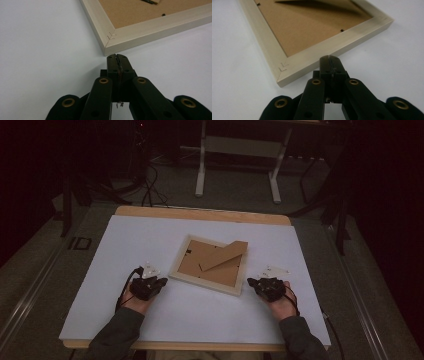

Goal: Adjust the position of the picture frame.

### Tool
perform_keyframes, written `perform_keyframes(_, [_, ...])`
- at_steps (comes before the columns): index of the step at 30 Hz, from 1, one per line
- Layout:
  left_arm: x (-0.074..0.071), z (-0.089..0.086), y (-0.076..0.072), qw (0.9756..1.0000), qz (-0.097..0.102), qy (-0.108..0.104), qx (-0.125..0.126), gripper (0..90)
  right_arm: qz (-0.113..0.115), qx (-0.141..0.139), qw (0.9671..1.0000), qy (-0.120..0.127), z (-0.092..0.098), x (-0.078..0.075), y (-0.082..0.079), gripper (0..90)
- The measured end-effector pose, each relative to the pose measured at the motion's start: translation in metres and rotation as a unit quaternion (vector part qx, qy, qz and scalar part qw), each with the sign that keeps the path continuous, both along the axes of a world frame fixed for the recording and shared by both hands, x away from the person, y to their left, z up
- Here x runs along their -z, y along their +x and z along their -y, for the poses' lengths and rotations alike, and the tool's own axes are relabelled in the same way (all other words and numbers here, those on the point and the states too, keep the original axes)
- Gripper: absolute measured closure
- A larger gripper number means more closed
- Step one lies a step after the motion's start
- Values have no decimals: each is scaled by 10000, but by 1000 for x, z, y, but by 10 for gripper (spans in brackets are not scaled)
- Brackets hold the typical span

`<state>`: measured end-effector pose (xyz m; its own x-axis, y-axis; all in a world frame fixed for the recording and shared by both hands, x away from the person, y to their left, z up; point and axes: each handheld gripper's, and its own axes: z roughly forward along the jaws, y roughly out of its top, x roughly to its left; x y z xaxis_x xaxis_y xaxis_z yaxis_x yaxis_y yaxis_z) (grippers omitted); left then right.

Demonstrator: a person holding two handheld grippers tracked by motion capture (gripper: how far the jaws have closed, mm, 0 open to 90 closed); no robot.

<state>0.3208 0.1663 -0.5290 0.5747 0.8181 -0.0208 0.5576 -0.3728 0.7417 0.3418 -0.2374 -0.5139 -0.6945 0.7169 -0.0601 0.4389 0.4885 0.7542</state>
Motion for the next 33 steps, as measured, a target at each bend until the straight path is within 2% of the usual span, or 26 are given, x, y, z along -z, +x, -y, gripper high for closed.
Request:
perform_keyframes(14, [4, 7, 8, 10000, -15, 88, 23, 900, -129, -201, 9996, -134, -14, 12, 2, 898])
perform_keyframes(23, [7, 12, 13, 9999, -57, 126, 37, 900, -147, -294, 9993, -152, -15, 11, 0, 900])
perform_keyframes(33, [7, 16, 24, 9999, -92, 142, -8, 900, -189, -545, 9982, -185, -23, 11, -6, 899])
